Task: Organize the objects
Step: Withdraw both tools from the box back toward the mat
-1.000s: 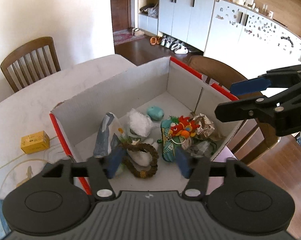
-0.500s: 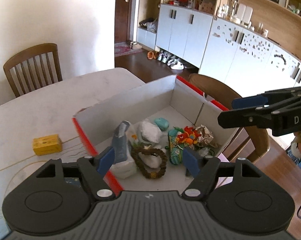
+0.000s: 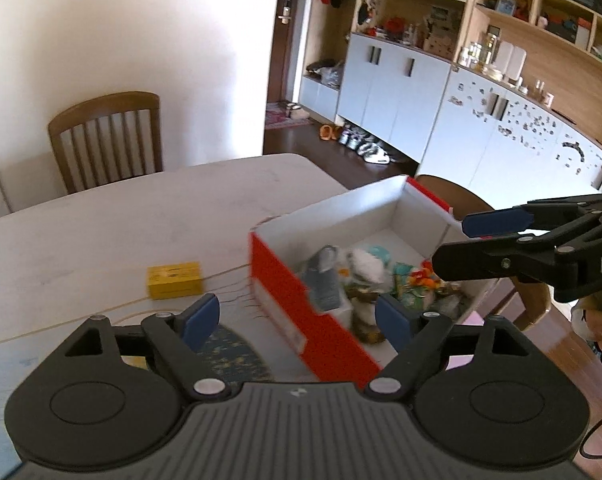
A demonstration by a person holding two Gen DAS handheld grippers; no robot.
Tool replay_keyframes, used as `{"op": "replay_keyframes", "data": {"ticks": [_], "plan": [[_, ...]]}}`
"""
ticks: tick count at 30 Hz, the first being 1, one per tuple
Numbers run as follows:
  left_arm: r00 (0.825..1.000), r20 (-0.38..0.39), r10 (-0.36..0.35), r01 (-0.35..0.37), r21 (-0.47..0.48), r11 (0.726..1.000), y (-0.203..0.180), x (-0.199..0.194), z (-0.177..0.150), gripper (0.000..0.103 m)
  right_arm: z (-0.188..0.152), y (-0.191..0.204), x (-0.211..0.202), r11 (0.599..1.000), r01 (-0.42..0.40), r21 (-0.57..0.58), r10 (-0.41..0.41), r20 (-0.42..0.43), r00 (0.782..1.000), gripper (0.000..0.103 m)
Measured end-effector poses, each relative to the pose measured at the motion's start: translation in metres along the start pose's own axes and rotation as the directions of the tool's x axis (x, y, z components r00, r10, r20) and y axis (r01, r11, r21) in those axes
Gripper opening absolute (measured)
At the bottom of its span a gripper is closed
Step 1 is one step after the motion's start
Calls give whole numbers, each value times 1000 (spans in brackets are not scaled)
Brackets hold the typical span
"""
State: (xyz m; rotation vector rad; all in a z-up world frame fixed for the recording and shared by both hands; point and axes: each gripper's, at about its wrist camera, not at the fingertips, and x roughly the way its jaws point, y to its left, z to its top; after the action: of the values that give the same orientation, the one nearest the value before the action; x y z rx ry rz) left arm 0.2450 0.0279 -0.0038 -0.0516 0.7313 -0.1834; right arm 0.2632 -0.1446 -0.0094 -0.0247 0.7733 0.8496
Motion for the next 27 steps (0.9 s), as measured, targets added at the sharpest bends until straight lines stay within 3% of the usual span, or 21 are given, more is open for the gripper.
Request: {"op": "replay_keyframes", "data": {"ticks": [3,20,27], "plan": [[1000,20,20,-20,-5,1000,18,-8,-5,103,4,16,12,1000,-2,-9,2,-7,1000,93],[997,18,77,-75,-59,995,98,3,-34,103,41,80,95,991,13,-137,-24,-76,997,93],[995,-45,92,-96,-97,991,125,29,-51,103,51,86,142,983,11,-181,-36,-135,990,92]]}}
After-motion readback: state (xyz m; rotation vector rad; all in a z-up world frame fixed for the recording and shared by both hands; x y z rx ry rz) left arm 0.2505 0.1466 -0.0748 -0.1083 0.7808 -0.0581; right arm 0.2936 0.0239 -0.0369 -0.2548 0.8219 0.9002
